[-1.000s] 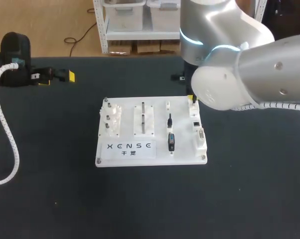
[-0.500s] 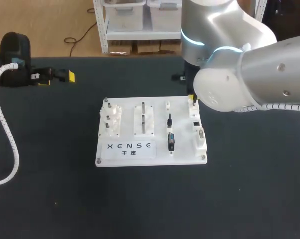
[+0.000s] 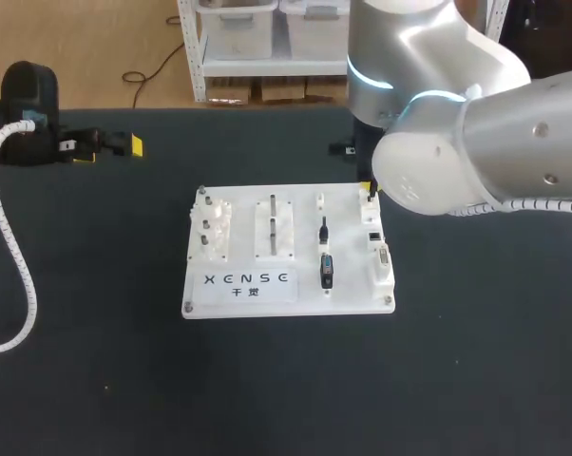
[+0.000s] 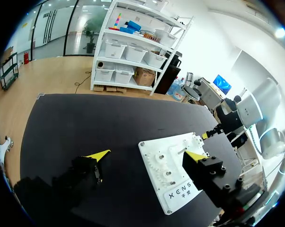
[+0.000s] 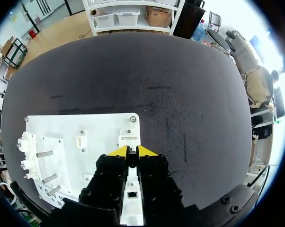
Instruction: Insert the USB connector, Ethernet cable, and multi-pin plug into their matching sockets one by one.
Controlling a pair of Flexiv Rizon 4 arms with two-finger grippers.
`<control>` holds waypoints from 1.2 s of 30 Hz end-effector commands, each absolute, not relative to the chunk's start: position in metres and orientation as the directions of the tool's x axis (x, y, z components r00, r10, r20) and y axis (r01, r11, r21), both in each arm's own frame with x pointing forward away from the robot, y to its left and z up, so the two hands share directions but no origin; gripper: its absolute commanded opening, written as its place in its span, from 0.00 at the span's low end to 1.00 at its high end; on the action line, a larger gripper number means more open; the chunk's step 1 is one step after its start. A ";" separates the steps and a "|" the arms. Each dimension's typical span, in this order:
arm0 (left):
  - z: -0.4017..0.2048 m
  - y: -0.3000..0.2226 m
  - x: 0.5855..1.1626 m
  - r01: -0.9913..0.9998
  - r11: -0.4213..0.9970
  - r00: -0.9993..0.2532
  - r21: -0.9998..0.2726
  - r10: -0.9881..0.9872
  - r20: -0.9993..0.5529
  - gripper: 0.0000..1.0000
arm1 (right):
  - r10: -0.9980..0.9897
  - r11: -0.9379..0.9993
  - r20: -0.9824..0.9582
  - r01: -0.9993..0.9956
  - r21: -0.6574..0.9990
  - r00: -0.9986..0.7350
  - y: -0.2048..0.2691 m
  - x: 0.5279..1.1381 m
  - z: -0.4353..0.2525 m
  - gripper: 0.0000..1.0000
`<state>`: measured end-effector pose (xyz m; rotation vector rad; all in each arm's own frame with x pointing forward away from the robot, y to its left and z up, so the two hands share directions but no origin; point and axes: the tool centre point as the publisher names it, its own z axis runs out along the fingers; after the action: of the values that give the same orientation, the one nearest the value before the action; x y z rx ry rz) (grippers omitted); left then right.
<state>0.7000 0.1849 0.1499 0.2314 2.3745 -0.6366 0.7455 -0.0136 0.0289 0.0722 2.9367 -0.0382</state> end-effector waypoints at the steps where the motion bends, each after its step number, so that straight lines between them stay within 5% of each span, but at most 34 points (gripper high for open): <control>1: 0.150 0.185 0.700 0.321 0.866 -0.767 -0.383 0.000 -0.642 1.00 | 0.047 0.998 -0.212 0.052 -0.018 -0.976 -0.015 0.743 0.028 0.00; 36: 0.150 0.185 0.700 0.321 0.866 -0.767 -0.383 0.000 -0.642 1.00 | 0.042 0.999 -0.205 0.047 -0.022 -0.978 -0.010 0.745 0.025 0.00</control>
<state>0.7000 0.1849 0.1499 0.2314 2.3745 -0.6366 0.7481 -0.0099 0.0276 0.0662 2.9358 -0.0415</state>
